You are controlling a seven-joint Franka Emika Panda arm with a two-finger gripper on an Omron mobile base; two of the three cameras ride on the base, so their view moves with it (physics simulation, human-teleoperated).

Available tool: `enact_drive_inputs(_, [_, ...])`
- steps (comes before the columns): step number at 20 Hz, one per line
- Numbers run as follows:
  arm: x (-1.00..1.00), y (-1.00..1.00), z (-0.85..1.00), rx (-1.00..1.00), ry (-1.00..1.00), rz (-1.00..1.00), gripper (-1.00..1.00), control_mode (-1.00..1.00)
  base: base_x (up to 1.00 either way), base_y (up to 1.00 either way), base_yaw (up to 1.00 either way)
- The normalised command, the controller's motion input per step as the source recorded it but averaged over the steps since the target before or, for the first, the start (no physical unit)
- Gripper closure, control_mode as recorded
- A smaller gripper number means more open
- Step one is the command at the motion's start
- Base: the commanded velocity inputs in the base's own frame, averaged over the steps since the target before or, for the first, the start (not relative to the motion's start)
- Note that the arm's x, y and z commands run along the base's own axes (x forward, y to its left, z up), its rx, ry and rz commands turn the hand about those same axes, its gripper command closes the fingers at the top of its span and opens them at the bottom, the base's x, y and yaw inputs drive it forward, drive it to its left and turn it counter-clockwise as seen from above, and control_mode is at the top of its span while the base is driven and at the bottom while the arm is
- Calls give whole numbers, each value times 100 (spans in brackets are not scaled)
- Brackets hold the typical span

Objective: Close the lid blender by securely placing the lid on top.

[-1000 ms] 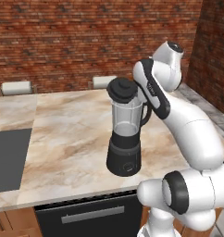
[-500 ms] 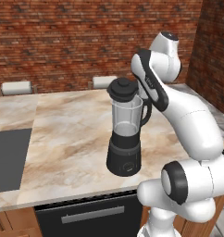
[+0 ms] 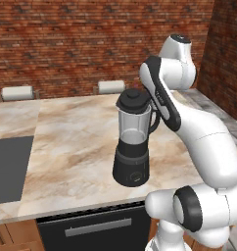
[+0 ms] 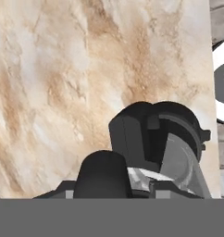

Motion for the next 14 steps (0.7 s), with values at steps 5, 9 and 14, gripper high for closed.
enact_drive_inputs(5, [-13,0,0,-6,4,1,100,-100,0,0,0])
enact_drive_inputs(9, [0,0,0,-2,11,1,100,-100,0,0,0])
enact_drive_inputs(14, [0,0,0,0,18,5,100,-100,0,0,0])
